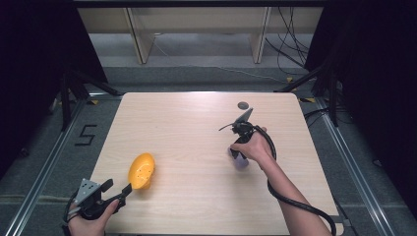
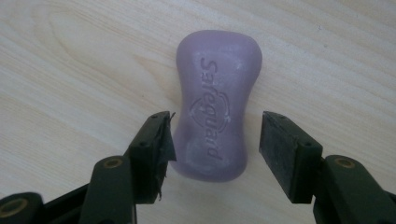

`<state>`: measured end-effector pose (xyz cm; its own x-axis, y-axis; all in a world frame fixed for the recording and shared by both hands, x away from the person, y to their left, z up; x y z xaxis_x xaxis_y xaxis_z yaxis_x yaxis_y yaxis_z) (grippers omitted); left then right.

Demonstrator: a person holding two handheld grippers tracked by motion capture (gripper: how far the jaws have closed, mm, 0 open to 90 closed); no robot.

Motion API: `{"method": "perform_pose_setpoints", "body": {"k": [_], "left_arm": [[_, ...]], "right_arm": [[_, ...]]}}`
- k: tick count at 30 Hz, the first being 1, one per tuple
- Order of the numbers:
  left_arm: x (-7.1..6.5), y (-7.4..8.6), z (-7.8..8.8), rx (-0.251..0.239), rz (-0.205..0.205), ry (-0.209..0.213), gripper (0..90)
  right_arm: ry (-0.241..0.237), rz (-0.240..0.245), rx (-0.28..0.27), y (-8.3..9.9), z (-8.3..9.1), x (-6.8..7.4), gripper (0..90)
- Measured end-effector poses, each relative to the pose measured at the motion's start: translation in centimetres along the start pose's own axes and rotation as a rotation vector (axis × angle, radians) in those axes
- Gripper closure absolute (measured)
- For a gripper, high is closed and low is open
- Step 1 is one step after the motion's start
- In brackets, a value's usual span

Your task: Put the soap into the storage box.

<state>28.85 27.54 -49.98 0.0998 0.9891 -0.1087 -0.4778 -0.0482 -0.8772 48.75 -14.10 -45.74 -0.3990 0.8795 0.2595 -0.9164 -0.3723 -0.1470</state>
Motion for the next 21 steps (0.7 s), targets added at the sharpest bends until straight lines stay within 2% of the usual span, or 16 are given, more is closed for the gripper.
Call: {"method": "perform_pose_setpoints", "body": {"k": [3,5,8,9,10,15,18,19,21], "left_arm": [[-0.1,-0.1,0.0,0.005,-0.001,-0.006,24.7],[0.0,-0.1,-0.1,-0.003,0.001,0.006,24.7],[0.0,0.0,-0.1,0.002,0.003,0.001,24.7],[0.0,0.0,-0.1,0.002,0.003,0.002,24.7],[0.0,0.0,-0.1,0.002,0.0,0.0,24.7],[0.0,0.0,0.0,0.001,0.007,-0.002,24.7],[0.0,-0.1,0.0,-0.005,0.005,-0.001,24.7],[0.0,-0.1,0.0,-0.003,0.003,-0.001,24.7],[0.0,-0.1,0.1,0.009,-0.005,-0.007,24.7]], "right_arm": [[0.004,-0.014,0.003,-0.2,-0.4,0.0,44.7],[0.006,-0.013,0.02,-0.5,-0.9,0.0,45.1],[0.002,-0.013,0.02,-0.7,-1.2,0.1,45.3],[0.013,-0.013,0.003,-0.7,-1.3,0.1,45.5],[0.01,-0.027,0.015,-0.9,-1.3,0.1,45.6],[0.011,-0.018,0.038,-1.1,-1.7,0.0,45.5],[0.002,-0.028,0.049,-1.3,-2.0,-0.1,45.3],[0.013,-0.025,0.034,-1.4,-2.2,-0.1,45.5],[0.025,-0.023,0.041,-1.5,-2.4,0.0,45.3]]}}
Point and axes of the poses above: each handheld gripper's, and its own axes: z roughly backward along the jaws, y roughly out of its underside, x roughly to its left, the point moved 2 cm from there along -z, roughly forward along the jaws, and after that the axes turned 11 degrees about -y, right-handed, at the moved point
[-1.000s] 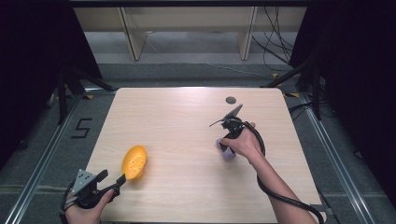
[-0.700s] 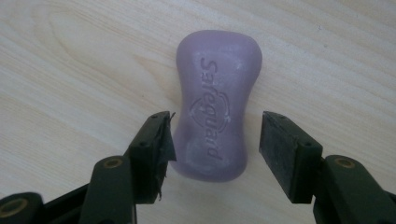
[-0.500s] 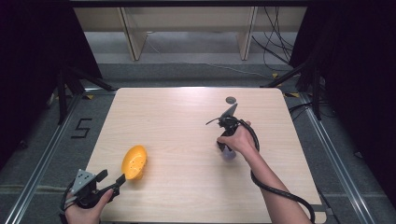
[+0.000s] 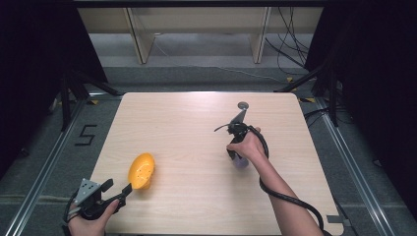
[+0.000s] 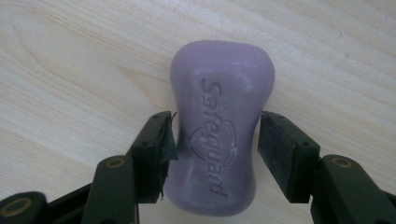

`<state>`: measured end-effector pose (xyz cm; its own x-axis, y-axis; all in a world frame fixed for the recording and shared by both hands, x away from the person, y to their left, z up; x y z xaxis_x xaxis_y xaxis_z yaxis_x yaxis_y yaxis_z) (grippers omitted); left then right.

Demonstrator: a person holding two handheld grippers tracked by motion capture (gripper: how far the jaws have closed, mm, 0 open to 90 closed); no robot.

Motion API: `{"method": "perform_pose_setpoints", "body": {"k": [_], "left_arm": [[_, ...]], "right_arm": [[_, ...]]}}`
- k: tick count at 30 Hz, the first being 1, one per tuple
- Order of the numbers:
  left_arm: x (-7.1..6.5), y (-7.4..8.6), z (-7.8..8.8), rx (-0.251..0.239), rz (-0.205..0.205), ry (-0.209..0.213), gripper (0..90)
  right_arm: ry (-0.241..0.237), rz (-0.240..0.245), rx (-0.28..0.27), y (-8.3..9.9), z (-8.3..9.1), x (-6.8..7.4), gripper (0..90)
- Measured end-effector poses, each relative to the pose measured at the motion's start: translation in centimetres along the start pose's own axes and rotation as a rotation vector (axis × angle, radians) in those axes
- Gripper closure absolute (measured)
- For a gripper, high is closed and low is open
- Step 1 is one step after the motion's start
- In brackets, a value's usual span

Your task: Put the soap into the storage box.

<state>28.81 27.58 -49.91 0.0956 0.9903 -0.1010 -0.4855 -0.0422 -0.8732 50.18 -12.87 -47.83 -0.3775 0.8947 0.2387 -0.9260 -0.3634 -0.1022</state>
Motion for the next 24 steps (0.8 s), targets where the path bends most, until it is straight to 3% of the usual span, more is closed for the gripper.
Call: {"method": "perform_pose_setpoints", "body": {"k": [1,2,3,12,16,17,24], "left_arm": [[0.1,0.0,-0.1,-0.004,0.002,0.009,24.8],[0.1,0.0,-0.1,-0.004,0.002,0.009,24.8],[0.1,0.1,-0.1,-0.002,0.001,0.009,24.8],[0.0,0.0,-0.1,-0.009,0.0,0.014,24.8],[-0.1,0.0,-0.1,-0.006,-0.002,0.009,24.8],[-0.1,0.0,-0.1,-0.002,-0.004,0.007,24.8],[-0.1,0.0,-0.1,-0.003,-0.003,0.008,24.8]], "right_arm": [[0.004,0.042,0.007,-0.2,-0.1,-0.3,45.3],[0.004,0.042,0.007,-0.2,-0.1,-0.3,45.3],[-0.007,-0.007,0.009,-0.2,-0.1,-0.2,45.6],[-0.001,-0.009,0.023,-0.4,-0.4,-0.3,45.6],[-0.007,0.02,0.03,-0.4,-0.8,-0.6,46.9],[0.001,-0.004,0.032,-0.4,-0.9,-0.4,47.0],[0.017,0.018,0.057,-0.5,-1.2,-0.1,48.3]]}}
Point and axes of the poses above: each handheld gripper's, and its own axes: z roughly backward along the jaws, y roughly out of its underside, x roughly to its left, the point moved 2 cm from there along -z, roughly forward along the jaws, and after that the axes turned 11 degrees about -y, right-handed, at the moved point
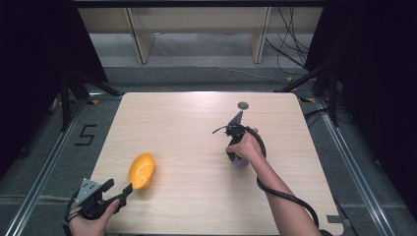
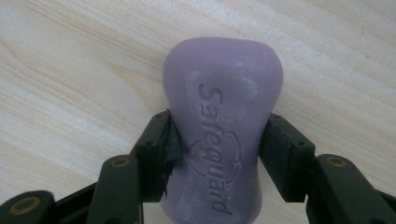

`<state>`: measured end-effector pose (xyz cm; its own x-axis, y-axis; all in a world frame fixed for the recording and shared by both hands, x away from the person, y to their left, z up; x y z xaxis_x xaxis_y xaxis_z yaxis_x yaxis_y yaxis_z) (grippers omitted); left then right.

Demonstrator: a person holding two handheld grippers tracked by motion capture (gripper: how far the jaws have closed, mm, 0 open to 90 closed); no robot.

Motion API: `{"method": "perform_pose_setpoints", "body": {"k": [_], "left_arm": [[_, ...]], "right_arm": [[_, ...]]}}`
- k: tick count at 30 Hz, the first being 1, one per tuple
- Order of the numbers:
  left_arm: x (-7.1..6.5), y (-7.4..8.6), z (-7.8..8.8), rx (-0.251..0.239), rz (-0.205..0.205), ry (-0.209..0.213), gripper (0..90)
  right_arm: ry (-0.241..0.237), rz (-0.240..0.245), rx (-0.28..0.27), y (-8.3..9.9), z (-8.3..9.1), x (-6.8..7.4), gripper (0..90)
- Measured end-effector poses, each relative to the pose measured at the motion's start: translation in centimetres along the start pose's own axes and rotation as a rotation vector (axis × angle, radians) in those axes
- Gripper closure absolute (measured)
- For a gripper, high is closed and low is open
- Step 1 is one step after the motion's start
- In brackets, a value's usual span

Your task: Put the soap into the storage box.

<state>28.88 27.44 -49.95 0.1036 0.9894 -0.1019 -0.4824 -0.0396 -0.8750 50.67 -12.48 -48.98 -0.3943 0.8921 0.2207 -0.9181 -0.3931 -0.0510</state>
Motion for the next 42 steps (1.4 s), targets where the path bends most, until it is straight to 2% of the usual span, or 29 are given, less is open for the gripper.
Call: {"method": "perform_pose_setpoints", "body": {"k": [2,3,4,7,9,12,13,16,17,22,23,24,25,28,30,32,33,34,35,36,38,39,40,41,42], "left_arm": [[0.0,0.0,0.0,-0.001,0.002,0.0,24.8],[0.0,0.0,0.0,-0.003,0.004,0.007,24.8],[0.1,0.0,0.1,0.003,0.005,-0.006,24.8],[0.1,0.0,0.2,0.002,0.006,-0.01,24.9],[0.1,0.1,0.2,0.001,0.005,-0.006,25.0],[0.1,0.1,0.2,-0.001,0.006,-0.004,25.0],[0.1,0.1,0.2,0.0,0.006,-0.004,25.0],[0.1,0.1,0.2,0.008,0.002,-0.01,25.0],[0.1,0.1,0.2,0.007,0.005,-0.01,25.0],[0.1,0.1,0.2,0.003,0.006,-0.007,25.1],[0.1,0.1,0.2,0.0,0.006,-0.007,25.1],[0.1,0.1,0.2,-0.001,0.006,-0.006,25.1],[0.1,0.1,0.2,-0.002,0.007,-0.007,25.1],[0.2,0.0,0.1,-0.004,0.009,-0.009,25.2],[0.1,0.0,0.1,-0.007,0.004,-0.007,25.3],[0.1,0.0,0.1,-0.005,0.004,-0.007,25.3],[0.1,0.0,0.1,-0.008,0.0,-0.004,25.5],[0.1,0.0,0.1,-0.008,0.0,-0.004,25.6],[0.1,0.0,0.1,-0.01,0.002,-0.007,25.6],[0.1,0.0,0.1,-0.01,0.002,-0.007,25.7],[0.1,0.0,0.1,-0.011,0.002,-0.006,25.7],[0.1,0.0,0.2,-0.01,0.004,-0.014,25.7],[0.1,0.0,0.2,-0.015,0.006,-0.01,25.7],[0.1,-0.1,0.2,-0.016,0.007,-0.009,25.8],[0.1,-0.1,0.2,-0.016,0.008,-0.01,25.8]], "right_arm": [[0.0,0.002,0.001,0.0,0.0,0.0,48.7],[0.001,0.027,-0.004,0.0,-0.1,0.0,49.4],[-0.001,0.034,-0.006,0.0,-0.1,0.0,49.6],[-0.008,0.044,-0.003,0.2,-0.1,0.1,49.8],[-0.011,0.083,-0.014,0.3,-0.2,0.0,49.9],[-0.017,0.095,-0.016,0.4,-0.1,0.0,50.0],[-0.017,0.139,-0.024,0.6,-0.2,-0.1,50.0],[-0.012,0.161,-0.021,0.8,-0.1,0.1,50.1],[-0.004,0.231,-0.027,0.8,-0.3,-0.1,50.1],[0.012,0.249,-0.012,1.2,-0.2,0.3,50.1],[0.027,0.288,-0.021,1.2,-0.2,0.1,50.1],[0.032,0.28,-0.017,1.3,-0.1,0.4,50.1],[0.054,0.335,-0.038,1.3,0.0,0.1,50.1],[0.063,0.346,-0.048,1.7,0.4,0.3,50.1],[0.082,0.399,-0.073,2.1,0.7,0.1,50.2],[0.088,0.406,-0.078,2.3,0.8,0.0,50.1],[0.102,0.444,-0.096,2.6,1.2,-0.1,50.1],[0.102,0.444,-0.096,2.6,1.2,-0.1,50.1],[0.136,0.466,-0.105,3.0,1.6,-0.3,50.1],[0.136,0.466,-0.105,3.0,1.6,-0.3,50.1],[0.147,0.497,-0.122,3.4,2.0,-0.3,50.2],[0.155,0.518,-0.147,3.8,2.2,-0.2,50.2],[0.155,0.518,-0.147,3.8,2.2,-0.2,50.2],[0.168,0.554,-0.162,4.3,2.5,-0.2,50.1],[0.168,0.554,-0.162,4.3,2.5,-0.2,50.1]]}}
Point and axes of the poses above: each handheld gripper's, and its own axes: z roughly backward along the jaws, y roughly out of its underside, x roughly to its left, the point moved 2 cm from there along -z, roughly forward along the jaws, and after that the axes turned 11 degrees about -y, right-handed, at the moved point
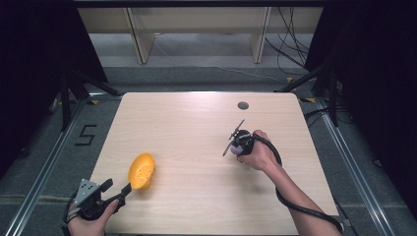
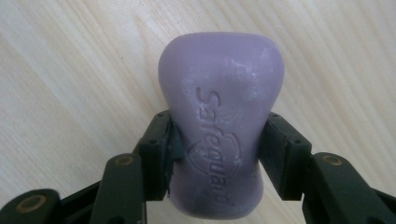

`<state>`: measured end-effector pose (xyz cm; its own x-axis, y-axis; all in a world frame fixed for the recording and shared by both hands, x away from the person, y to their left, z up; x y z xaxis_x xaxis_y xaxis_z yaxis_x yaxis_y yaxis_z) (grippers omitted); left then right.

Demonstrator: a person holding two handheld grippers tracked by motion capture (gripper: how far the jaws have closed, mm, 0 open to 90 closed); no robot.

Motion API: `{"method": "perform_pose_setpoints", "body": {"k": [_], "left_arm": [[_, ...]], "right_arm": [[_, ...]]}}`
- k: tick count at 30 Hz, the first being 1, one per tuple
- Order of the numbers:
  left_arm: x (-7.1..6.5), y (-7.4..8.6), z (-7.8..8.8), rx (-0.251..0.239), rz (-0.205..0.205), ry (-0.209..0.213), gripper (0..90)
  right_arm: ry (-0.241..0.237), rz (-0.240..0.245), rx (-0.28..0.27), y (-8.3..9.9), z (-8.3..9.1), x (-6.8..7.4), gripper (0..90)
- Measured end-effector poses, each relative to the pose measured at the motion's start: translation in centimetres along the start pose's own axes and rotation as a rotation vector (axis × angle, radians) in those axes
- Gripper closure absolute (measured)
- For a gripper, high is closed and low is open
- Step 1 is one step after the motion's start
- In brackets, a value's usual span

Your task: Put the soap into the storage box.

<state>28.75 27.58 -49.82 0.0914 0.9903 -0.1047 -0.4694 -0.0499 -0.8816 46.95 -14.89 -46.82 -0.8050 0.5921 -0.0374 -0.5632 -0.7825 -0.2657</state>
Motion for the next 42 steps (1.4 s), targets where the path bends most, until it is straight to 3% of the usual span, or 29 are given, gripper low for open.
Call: {"method": "perform_pose_setpoints", "body": {"k": [5,8,9,10,11,19,27,30,42], "left_arm": [[-0.1,0.0,0.0,0.004,-0.004,-0.006,25.9],[-0.1,0.0,0.0,-0.002,-0.003,0.001,25.9],[-0.1,0.0,0.0,-0.003,-0.002,-0.001,25.9],[-0.1,0.0,0.0,-0.003,-0.002,-0.001,26.0],[-0.1,0.0,0.0,0.002,-0.006,-0.002,26.0],[-0.3,-0.1,0.2,-0.002,0.0,0.001,26.1],[-0.5,-0.3,0.2,-0.014,-0.002,0.011,26.5],[-0.5,-0.3,0.2,-0.015,-0.009,0.012,26.9],[-0.5,-0.5,0.4,-0.032,-0.011,0.012,27.3]], "right_arm": [[0.055,0.081,-0.045,1.1,1.1,0.5,50.1],[0.077,0.1,-0.053,1.4,1.4,0.8,50.1],[0.105,0.133,-0.061,1.7,1.6,1.0,50.1],[0.105,0.133,-0.061,1.7,1.6,1.0,50.1],[0.127,0.173,-0.066,2.0,1.8,1.2,50.1],[0.18,0.241,-0.123,3.0,2.1,2.9,50.2],[0.282,0.338,-0.209,4.2,2.6,4.5,50.2],[0.293,0.335,-0.222,4.6,2.6,5.0,50.2],[0.352,0.407,-0.278,4.9,3.8,6.9,50.2]]}}
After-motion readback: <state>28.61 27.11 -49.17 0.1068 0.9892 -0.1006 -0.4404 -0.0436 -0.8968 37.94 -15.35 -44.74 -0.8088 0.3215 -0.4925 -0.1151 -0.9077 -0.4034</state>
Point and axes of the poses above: each handheld gripper's, and its own axes: z roughly backward along the jaws, y roughly out of its underside, x roughly to its left, the point moved 2 cm from there along -z, roughly forward along the jaws, and after that the axes turned 11 degrees about -y, right-handed, at the moved point
